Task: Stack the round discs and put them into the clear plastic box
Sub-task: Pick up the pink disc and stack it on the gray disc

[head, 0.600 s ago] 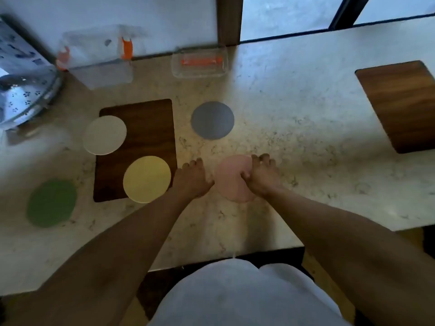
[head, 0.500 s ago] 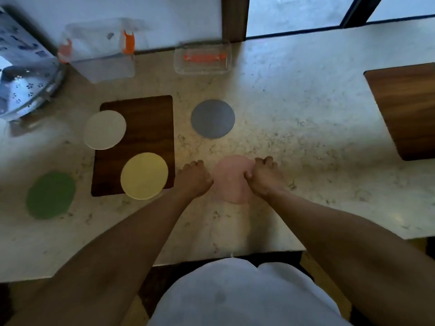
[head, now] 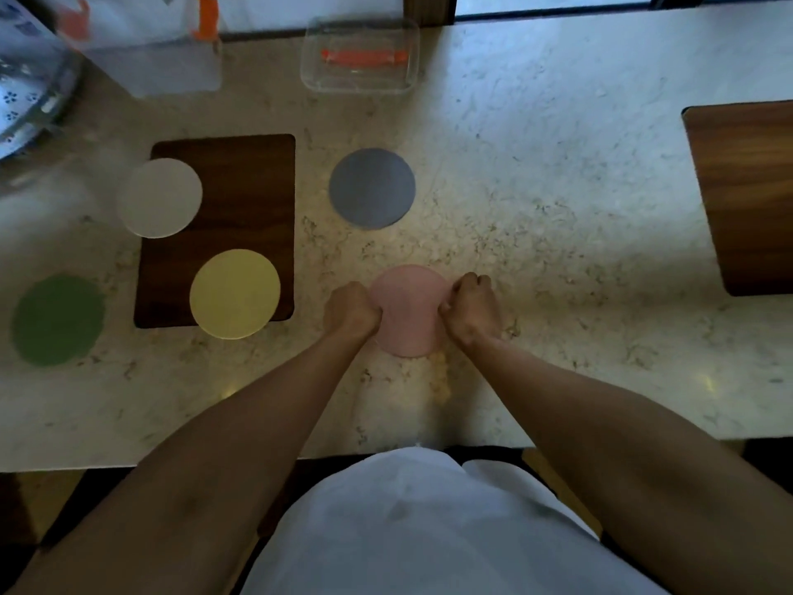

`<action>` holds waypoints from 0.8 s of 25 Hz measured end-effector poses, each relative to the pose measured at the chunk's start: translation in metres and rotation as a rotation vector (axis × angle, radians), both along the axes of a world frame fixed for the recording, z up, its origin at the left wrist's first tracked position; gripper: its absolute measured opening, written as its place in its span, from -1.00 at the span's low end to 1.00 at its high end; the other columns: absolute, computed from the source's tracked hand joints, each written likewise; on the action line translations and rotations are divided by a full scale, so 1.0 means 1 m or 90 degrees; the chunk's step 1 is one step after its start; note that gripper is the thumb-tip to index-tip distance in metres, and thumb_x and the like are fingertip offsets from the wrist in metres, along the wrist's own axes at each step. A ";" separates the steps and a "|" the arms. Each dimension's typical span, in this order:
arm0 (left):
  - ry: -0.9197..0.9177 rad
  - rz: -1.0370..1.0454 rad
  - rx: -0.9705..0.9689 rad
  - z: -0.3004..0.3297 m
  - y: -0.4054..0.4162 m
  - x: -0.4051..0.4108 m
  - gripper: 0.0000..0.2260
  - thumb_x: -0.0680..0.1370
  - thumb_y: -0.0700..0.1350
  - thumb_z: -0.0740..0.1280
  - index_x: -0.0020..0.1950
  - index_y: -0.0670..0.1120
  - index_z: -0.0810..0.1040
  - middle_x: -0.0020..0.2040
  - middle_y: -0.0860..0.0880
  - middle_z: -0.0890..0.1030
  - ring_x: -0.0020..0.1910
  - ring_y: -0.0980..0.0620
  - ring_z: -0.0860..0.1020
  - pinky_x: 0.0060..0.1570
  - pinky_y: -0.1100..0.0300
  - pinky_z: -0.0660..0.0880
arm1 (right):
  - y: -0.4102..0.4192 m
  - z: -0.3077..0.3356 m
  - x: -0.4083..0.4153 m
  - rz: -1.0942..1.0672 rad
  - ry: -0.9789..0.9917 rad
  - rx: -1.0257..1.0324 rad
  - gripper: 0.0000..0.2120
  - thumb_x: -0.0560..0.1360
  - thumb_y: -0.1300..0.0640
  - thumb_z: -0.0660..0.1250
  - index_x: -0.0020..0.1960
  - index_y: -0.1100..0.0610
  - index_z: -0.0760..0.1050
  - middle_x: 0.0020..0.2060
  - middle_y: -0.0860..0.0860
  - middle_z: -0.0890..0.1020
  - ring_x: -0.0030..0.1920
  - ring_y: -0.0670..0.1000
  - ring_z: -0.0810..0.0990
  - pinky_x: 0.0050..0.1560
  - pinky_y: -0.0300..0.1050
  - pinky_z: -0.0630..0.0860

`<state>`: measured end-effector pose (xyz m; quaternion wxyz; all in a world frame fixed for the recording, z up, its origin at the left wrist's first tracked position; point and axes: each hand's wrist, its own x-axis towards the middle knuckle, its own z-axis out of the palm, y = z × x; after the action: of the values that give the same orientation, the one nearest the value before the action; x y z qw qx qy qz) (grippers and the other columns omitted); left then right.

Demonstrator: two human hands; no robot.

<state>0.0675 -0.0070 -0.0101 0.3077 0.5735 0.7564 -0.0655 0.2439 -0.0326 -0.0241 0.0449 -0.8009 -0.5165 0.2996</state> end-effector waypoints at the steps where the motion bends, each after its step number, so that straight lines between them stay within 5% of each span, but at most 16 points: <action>1: -0.023 0.032 -0.006 -0.002 0.002 -0.002 -0.84 0.51 -0.16 0.34 -0.08 -0.25 0.60 -0.06 -0.23 0.66 -0.14 -0.16 0.62 -0.27 0.12 0.42 | 0.000 0.000 -0.001 -0.022 0.015 0.010 -0.67 0.48 0.11 0.35 0.18 0.23 0.42 0.15 0.19 0.49 0.05 0.20 0.55 0.04 0.07 0.53; 7: -0.117 0.145 0.040 0.003 0.017 -0.009 -0.79 0.42 -0.21 0.40 -0.39 -0.08 0.47 -0.41 -0.01 0.50 -0.36 -0.02 0.51 -0.30 0.17 0.42 | 0.006 -0.004 -0.009 -0.161 0.088 0.080 -0.87 0.49 0.21 0.32 0.04 0.10 0.47 -0.03 0.04 0.63 -0.13 0.02 0.55 -0.15 -0.12 0.46; 10: -0.165 0.171 0.043 0.006 0.036 -0.018 -0.96 0.42 -0.21 0.40 -0.25 -0.15 0.61 -0.29 -0.08 0.62 -0.24 -0.08 0.61 -0.22 0.12 0.56 | 0.022 -0.002 -0.012 -0.157 0.108 0.096 -0.88 0.51 0.19 0.33 0.05 0.09 0.49 -0.03 0.03 0.64 -0.09 0.03 0.59 -0.13 -0.10 0.51; 17: -0.217 0.180 0.127 0.015 0.100 -0.042 -0.93 0.42 -0.25 0.38 -0.25 -0.11 0.60 -0.26 -0.09 0.65 -0.24 -0.07 0.65 -0.15 0.03 0.63 | 0.094 0.003 -0.020 -0.128 0.133 0.142 -0.86 0.50 0.24 0.34 0.02 0.07 0.47 -0.08 -0.01 0.60 -0.08 0.03 0.58 -0.07 -0.04 0.56; 20: -0.227 0.204 0.120 0.008 0.135 -0.051 -0.92 0.46 -0.23 0.39 -0.09 -0.19 0.65 -0.13 -0.15 0.70 -0.16 -0.11 0.67 -0.04 -0.06 0.65 | 0.131 0.001 -0.025 -0.117 0.139 0.172 -0.86 0.50 0.24 0.35 0.02 0.07 0.47 -0.12 -0.03 0.58 -0.09 0.02 0.58 -0.08 -0.08 0.54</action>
<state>0.0168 0.1278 -0.0021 0.3877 0.4751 0.7741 0.1571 0.2187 0.0988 -0.0227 0.2349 -0.7939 -0.4690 0.3074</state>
